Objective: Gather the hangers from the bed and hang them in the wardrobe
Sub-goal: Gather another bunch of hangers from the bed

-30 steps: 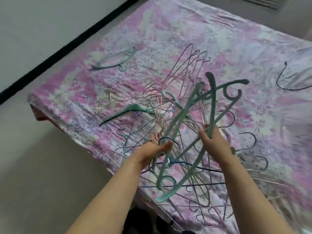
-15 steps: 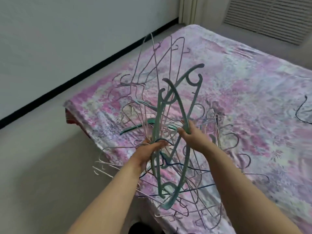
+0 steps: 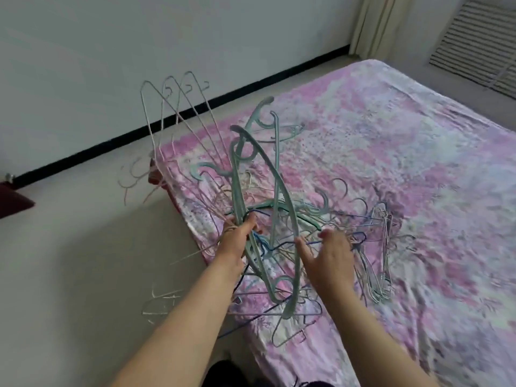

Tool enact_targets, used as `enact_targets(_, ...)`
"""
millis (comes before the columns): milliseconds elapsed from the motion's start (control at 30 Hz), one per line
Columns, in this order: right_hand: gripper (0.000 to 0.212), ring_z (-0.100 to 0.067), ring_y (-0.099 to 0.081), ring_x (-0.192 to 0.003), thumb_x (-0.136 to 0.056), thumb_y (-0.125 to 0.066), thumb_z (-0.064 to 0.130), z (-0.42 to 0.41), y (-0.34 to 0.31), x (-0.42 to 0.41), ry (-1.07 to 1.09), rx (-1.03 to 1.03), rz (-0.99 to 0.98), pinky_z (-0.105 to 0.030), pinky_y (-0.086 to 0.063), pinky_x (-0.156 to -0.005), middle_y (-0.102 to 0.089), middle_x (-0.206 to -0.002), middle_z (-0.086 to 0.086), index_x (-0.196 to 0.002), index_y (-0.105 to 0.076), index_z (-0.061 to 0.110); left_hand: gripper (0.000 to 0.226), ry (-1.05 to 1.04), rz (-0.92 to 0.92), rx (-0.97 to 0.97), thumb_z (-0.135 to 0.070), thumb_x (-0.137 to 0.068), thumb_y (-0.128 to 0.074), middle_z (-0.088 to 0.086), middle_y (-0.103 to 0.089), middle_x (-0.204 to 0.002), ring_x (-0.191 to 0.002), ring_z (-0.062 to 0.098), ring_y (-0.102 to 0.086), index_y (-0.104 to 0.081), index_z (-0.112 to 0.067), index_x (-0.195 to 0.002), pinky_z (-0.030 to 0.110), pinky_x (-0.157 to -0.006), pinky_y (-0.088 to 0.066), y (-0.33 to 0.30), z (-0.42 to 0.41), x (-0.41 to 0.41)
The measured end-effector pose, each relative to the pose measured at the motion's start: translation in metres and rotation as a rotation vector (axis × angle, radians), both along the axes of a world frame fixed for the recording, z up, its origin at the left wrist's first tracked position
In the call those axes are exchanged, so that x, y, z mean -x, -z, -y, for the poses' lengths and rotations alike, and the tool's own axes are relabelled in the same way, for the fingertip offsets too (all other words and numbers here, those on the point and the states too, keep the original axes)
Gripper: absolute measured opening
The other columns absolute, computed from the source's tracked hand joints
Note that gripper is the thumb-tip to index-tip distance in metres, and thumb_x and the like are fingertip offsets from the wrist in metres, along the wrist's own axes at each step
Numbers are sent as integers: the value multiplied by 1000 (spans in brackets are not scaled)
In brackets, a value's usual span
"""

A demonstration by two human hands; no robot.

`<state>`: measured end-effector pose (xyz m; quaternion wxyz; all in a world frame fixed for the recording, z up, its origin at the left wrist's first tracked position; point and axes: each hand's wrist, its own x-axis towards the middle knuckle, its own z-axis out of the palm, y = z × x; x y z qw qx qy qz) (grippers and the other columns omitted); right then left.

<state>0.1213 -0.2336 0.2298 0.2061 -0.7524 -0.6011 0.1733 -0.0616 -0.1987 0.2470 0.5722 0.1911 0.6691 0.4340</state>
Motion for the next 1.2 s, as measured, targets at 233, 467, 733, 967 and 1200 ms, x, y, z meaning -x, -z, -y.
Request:
enact_targets(233, 28, -26, -64, -80, -94, -50, 37, 14, 3, 42, -347, 318, -21, -32, -44, -59, -68, -96, -1, -118, -45, 26, 114, -170, 154, 70, -77, -28, -80, 5, -59, -128, -118, 31, -55, -64, -14, -121, 52, -102, -43, 16, 29, 52)
enact_targets(467, 16, -19, -57, -59, -99, -46, 32, 26, 0, 109, -379, 282, -396, -37, -48, -59, -61, -75, -3, -98, -52, 17, 31, -298, 199, 9, -37, -87, -65, -2, -70, -72, -67, 16, -64, -69, -18, -64, 26, -58, -50, 9, 88, 115)
enact_targets(733, 20, -28, -60, -70, -99, -45, 31, 99, -8, 198, -500, 285, -315, -34, -48, -61, -61, -79, -6, -110, -54, 17, 43, -484, 80, 26, -62, -74, -69, 9, -65, -118, -103, 29, -63, -66, -22, -92, 42, -91, -52, 17, 202, 194)
enact_targets(967, 13, -30, -65, -71, -95, -43, 39, 192, 4, 259, -517, 328, -356, -50, -57, -64, -65, -83, -3, -105, -51, 35, 32, -537, -63, -8, -51, -95, -46, 2, -61, -88, -81, 15, -61, -51, -21, -106, 31, -62, -54, 14, 321, 254)
enact_targets(1200, 30, -37, -61, -98, -98, -44, 33, 275, 4, 314, -639, 292, -268, -39, -45, -79, -65, -106, -19, -120, -52, 15, 31, -717, -85, 29, -51, -97, -43, 2, -60, -85, -70, 11, -58, -53, -24, -107, 24, -52, -45, 17, 457, 310)
